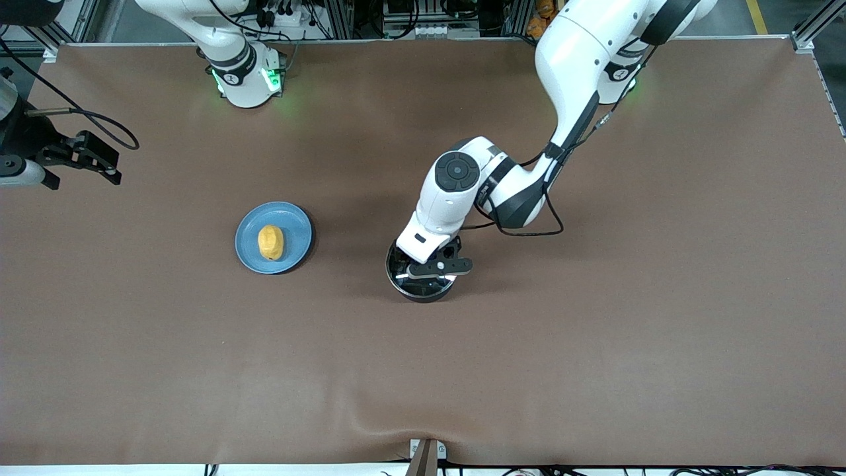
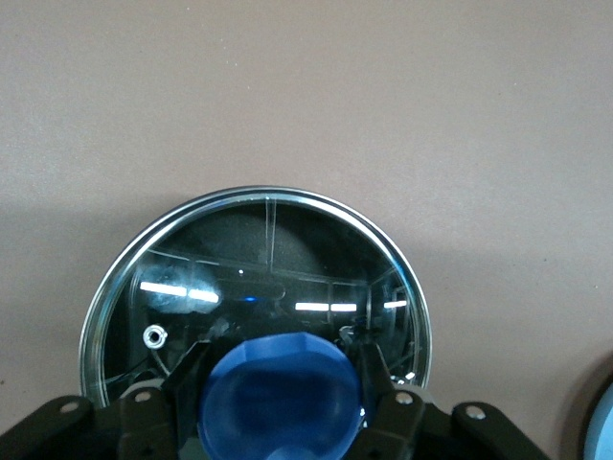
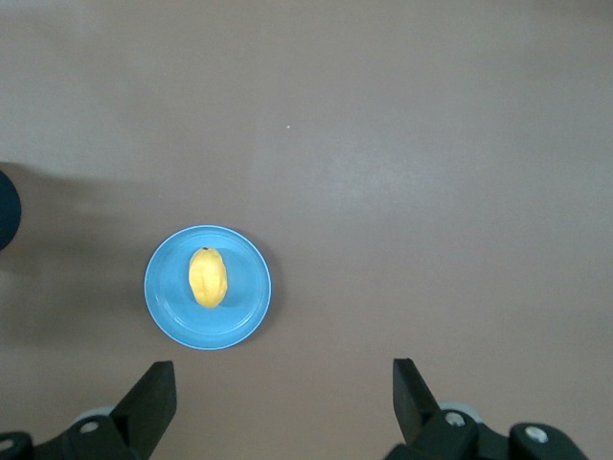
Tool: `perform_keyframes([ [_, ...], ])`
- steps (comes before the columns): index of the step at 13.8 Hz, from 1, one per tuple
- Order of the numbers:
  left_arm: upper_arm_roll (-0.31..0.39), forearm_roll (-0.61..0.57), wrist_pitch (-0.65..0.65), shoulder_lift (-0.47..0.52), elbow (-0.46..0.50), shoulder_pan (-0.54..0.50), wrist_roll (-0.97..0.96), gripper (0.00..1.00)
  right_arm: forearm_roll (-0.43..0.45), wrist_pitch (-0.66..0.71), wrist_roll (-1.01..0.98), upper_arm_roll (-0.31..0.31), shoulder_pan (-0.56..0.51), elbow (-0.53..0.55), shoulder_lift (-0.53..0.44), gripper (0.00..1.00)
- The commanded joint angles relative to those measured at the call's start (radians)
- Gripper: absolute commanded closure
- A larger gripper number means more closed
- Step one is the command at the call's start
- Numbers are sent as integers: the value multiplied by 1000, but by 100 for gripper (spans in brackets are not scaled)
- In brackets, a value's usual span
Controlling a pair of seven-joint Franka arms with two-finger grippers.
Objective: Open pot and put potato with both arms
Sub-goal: 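Grasp the blue knob with the left gripper and lift the lid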
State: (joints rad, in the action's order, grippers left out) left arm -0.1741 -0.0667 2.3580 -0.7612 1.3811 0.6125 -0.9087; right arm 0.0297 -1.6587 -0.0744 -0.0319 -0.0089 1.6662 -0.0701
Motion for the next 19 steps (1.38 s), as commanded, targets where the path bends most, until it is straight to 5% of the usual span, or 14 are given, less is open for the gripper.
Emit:
perform_keyframes([
  [1, 10, -30, -43, 10, -14, 12, -18, 62, -10, 7, 5, -6, -11, -9, 4, 0],
  [5, 7, -18, -88, 43, -16, 6, -16, 100, -10, 7, 5, -6, -11, -9, 4, 0],
  [14, 1, 47, -215, 200, -11, -95, -9, 100, -10, 2, 8, -6, -10, -6, 9, 0],
  [19, -33, 80, -339, 304, 65, -294, 258, 100, -61, -61, 15, -6, -3, 66, 21, 0],
])
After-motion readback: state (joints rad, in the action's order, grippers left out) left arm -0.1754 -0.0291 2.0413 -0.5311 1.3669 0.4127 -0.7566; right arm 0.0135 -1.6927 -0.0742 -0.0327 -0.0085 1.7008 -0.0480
